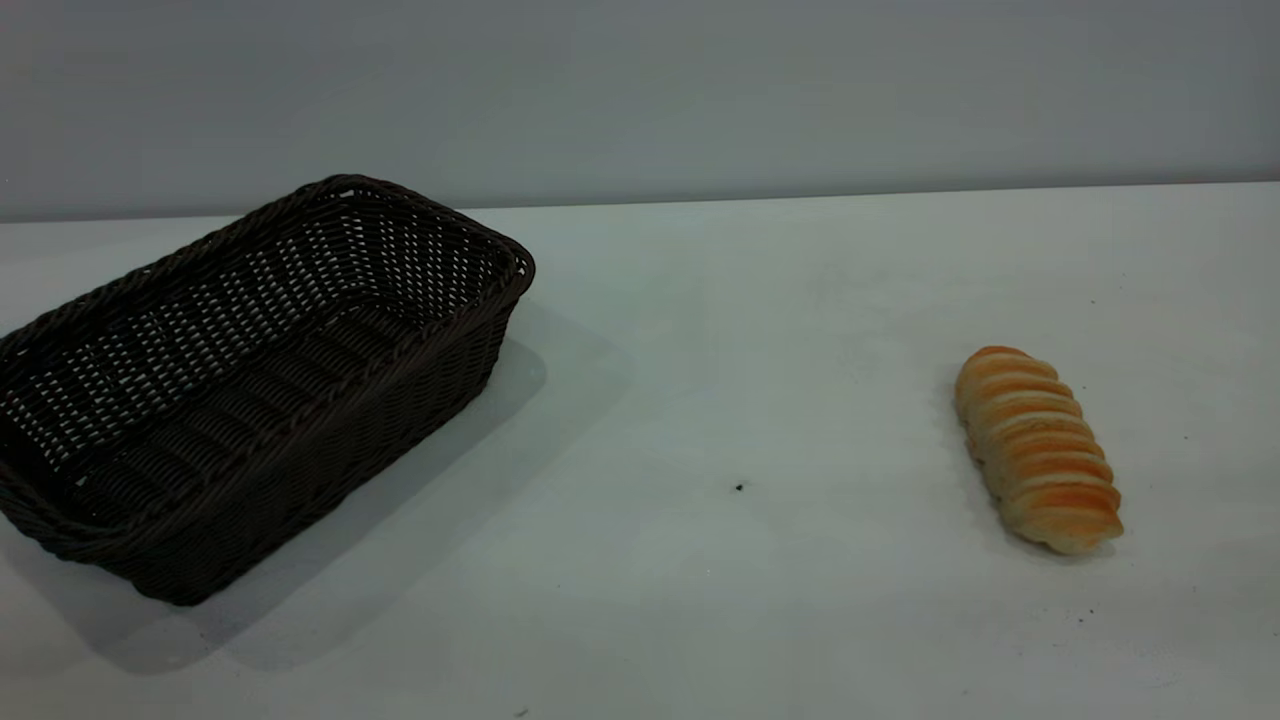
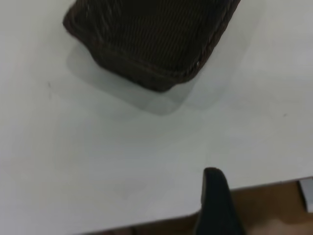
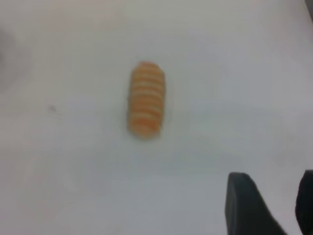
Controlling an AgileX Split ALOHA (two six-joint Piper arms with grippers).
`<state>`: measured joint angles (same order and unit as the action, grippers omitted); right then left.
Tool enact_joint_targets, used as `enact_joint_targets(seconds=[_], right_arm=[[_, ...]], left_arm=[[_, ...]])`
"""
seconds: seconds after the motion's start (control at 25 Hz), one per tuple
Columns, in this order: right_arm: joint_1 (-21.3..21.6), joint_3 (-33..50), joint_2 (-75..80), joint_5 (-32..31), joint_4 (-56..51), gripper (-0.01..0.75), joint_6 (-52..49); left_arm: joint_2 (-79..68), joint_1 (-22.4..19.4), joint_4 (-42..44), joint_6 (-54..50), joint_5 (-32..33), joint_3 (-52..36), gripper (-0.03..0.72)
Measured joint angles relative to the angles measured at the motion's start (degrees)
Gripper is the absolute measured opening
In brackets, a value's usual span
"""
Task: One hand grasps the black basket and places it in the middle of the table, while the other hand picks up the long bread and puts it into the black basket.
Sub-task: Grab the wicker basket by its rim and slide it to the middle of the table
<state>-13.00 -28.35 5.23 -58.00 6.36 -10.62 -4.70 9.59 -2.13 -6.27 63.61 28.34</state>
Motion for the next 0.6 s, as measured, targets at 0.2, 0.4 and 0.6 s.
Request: enact_joint_targets(seconds=[0.2, 0.4, 0.6], right_arm=[[-2.27, 0.0, 5.65, 4.58, 2.07, 0.249, 0.69], [-2.5, 0.0, 17.55, 7.95, 3.86, 0.249, 0.64], [-2.5, 0.0, 30.7, 12.11, 4.04, 0.27, 1.55]], left_arm=[[-12.99, 0.0, 3.52, -7.67, -10.66, 0.28, 0.544], [-30.61, 0.0, 7.93, -13.99, -21.94, 0.58, 0.544], [-47.56, 0.0, 11.01, -18.86, -31.65, 0.64, 0.544]])
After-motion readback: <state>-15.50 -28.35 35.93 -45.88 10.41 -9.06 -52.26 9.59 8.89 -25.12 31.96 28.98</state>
